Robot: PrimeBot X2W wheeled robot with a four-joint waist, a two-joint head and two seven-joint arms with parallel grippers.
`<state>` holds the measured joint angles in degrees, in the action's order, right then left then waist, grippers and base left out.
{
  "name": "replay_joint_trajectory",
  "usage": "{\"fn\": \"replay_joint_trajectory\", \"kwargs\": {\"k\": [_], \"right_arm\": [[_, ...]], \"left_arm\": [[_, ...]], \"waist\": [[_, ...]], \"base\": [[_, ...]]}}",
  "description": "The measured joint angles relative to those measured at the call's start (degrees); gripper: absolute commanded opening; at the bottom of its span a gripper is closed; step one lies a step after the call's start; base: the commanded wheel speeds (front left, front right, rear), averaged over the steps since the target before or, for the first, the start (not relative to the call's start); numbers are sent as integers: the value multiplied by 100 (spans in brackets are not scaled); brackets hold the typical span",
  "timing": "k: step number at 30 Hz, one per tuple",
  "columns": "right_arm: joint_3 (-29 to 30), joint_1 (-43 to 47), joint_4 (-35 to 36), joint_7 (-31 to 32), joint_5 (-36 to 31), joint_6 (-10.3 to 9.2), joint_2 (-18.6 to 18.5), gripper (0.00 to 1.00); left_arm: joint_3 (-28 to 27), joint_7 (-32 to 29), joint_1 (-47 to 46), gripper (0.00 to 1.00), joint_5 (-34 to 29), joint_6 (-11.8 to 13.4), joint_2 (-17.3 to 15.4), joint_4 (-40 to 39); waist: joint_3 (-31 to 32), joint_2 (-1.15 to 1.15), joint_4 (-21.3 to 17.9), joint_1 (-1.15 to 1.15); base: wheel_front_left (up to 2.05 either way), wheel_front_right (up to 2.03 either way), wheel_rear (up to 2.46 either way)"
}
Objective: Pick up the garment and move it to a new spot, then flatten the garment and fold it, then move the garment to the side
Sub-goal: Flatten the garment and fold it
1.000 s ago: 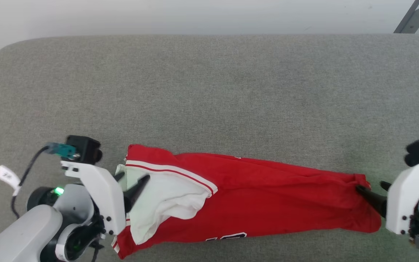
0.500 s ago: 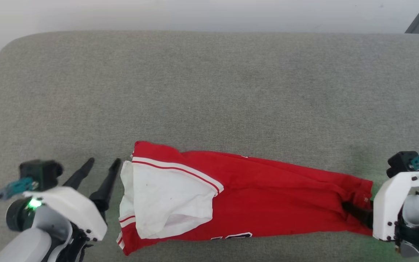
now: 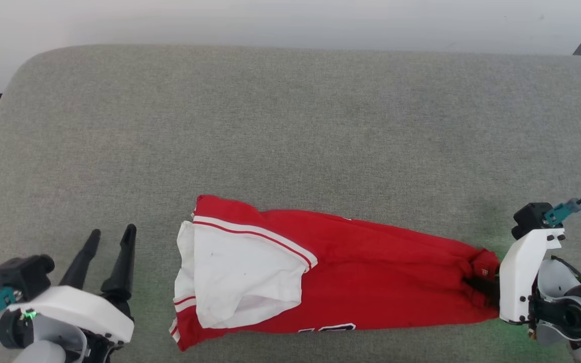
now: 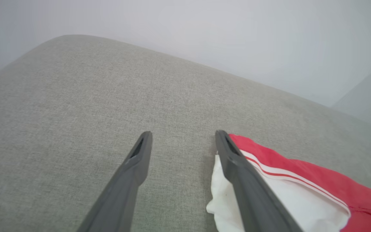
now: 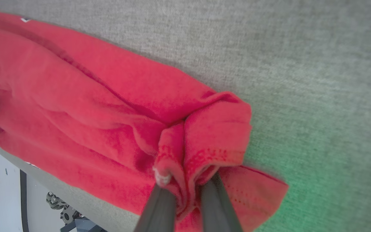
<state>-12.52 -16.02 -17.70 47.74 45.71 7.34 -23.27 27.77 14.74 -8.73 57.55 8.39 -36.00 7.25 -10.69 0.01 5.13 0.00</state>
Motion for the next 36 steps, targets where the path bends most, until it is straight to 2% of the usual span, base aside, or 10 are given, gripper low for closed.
{"fn": "replay_joint_trajectory", "kwargs": {"k": [8, 18, 24, 29, 32, 36], "right_arm": [[-65, -36, -33, -154, 535, 15, -286, 0], [420, -93, -528, -337, 657, 15, -899, 0], [762, -261, -1049, -394, 504, 15, -1263, 0], [956, -429, -1469, -503, 345, 15, -1395, 0], [948, -463, -1477, -504, 311, 15, -1378, 0], [854, -371, -1035, -517, 433, 14, -1327, 0]], "left_arm": [[-1079, 23, 557, 100, -658, -504, 700, 4], [-1985, 23, 964, 100, -1474, -1134, 1408, 85], [-2286, 23, 1145, 100, -1692, -1367, 1684, 168], [-2507, 23, 1198, 100, -1934, -1483, 1823, 140], [-2572, 23, 1277, 100, -2037, -1504, 1916, 158], [-2621, 23, 1345, 100, -2151, -1546, 1993, 159]], "waist": [[96, 0, -8, 0], [227, 0, -75, 0], [310, 0, -144, 0], [373, 0, -221, 0], [420, 0, -266, 0], [506, 0, -333, 0]], "base": [[0, 0, 0], [0, 0, 0], [0, 0, 0], [0, 0, 0], [0, 0, 0], [0, 0, 0]]}}
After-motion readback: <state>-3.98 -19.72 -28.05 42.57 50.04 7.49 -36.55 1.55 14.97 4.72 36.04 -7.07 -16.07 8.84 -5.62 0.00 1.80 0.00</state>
